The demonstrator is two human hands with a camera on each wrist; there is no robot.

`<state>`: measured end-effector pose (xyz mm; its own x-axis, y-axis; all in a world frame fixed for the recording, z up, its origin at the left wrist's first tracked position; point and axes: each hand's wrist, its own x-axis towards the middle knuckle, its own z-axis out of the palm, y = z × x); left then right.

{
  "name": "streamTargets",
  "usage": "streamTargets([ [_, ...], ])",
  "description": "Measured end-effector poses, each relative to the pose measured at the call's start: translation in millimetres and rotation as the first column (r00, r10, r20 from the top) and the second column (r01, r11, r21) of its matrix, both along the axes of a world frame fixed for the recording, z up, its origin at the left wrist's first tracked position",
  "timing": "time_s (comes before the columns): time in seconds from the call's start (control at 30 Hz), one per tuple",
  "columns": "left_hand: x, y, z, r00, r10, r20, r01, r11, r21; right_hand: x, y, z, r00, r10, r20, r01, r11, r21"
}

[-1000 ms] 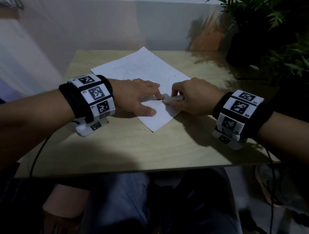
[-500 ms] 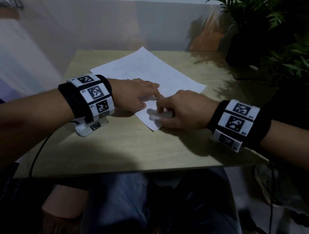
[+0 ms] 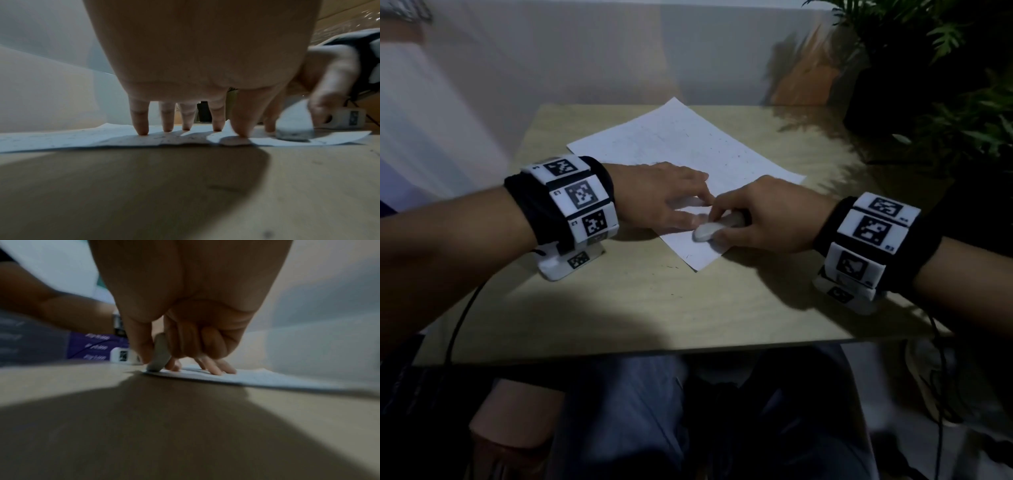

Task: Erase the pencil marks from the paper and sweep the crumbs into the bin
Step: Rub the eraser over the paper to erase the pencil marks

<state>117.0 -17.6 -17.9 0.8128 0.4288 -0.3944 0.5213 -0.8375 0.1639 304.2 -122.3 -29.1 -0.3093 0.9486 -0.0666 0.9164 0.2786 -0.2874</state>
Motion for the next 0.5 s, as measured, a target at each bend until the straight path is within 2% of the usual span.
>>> streamTargets([
  [0.1,0.9,1.1,-1.9,0.999,0.000,0.040,-0.003,0.998,0.057,13.0,0.6,-5.1,0.997,-0.067,0.044,0.061,0.990,0.125],
  [0.2,-0.4,6.6,-5.9,0.999,0.009,0.052,-0.014,0.994,0.105,20.1,-3.3,-7.1,0.991,-0.134,0.009,0.131,0.980,0.148],
  [0.3,-1.4,8.4,-6.0,0.998,-0.020,0.054,0.017,0.997,0.071,20.8,-10.0,-3.7,0.993,-0.105,-0.049,0.109,0.990,0.092],
  [0.4,-4.0,8.9,-5.8,0.999,-0.017,-0.033,0.016,1.000,-0.023,18.2,-13.9,0.4,0.995,-0.069,-0.069,0.068,0.998,-0.014],
  [0.5,-5.5,11.9,-8.0,0.998,0.019,-0.056,-0.026,0.992,-0.122,25.9,-7.9,-3.7,0.979,-0.201,0.016,0.199,0.976,0.092],
])
